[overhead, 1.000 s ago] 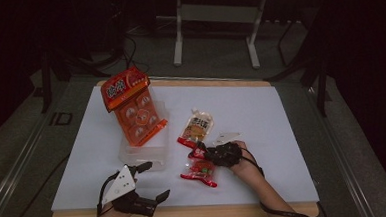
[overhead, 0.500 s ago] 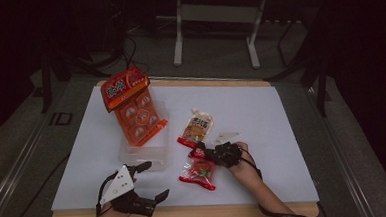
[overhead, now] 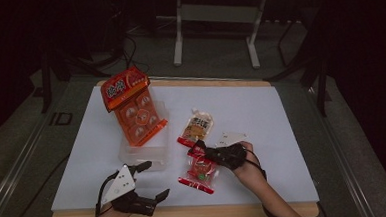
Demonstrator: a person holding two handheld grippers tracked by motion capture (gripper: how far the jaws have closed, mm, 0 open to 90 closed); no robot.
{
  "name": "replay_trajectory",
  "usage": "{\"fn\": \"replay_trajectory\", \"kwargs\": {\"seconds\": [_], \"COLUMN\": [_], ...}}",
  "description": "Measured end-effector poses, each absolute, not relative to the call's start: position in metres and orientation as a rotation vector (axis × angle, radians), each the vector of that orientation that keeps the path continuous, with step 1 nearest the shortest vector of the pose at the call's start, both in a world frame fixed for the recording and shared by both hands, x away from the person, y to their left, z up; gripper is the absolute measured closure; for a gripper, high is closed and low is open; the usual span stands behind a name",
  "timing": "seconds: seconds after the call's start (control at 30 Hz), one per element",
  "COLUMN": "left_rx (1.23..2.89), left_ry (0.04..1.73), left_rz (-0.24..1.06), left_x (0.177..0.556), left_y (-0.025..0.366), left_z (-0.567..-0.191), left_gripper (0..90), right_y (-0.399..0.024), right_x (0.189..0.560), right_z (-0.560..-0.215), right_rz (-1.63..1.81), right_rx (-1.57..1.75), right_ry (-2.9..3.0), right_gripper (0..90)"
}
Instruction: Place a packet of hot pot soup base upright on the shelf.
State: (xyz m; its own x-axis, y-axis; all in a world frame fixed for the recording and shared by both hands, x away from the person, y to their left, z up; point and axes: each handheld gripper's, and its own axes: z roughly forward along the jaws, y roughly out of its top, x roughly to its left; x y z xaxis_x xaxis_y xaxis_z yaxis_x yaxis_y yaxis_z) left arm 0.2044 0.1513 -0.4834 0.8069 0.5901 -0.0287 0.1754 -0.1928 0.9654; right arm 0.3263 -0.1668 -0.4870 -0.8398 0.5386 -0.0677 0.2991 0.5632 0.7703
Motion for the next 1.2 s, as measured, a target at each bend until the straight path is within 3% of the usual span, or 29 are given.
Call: {"fn": "replay_trajectory", "kwargs": {"seconds": [0.7, 1.2], "left_rx": [1.773, 1.769], "left_ry": [0.613, 0.574], "left_rz": [0.320, 0.285], "left_x": [0.209, 0.229], "left_y": [0.146, 0.133], "left_z": [-0.464, -0.434], "left_gripper": [3.8, 4.3], "right_y": [-0.181, -0.176], "right_x": [0.289, 0.265], "right_z": [-0.434, -0.418], "right_rz": [1.265, 1.305], "right_rx": [0.536, 0.432], "right_ry": [2.392, 2.371], "right_gripper": [88.2, 88.1]}}
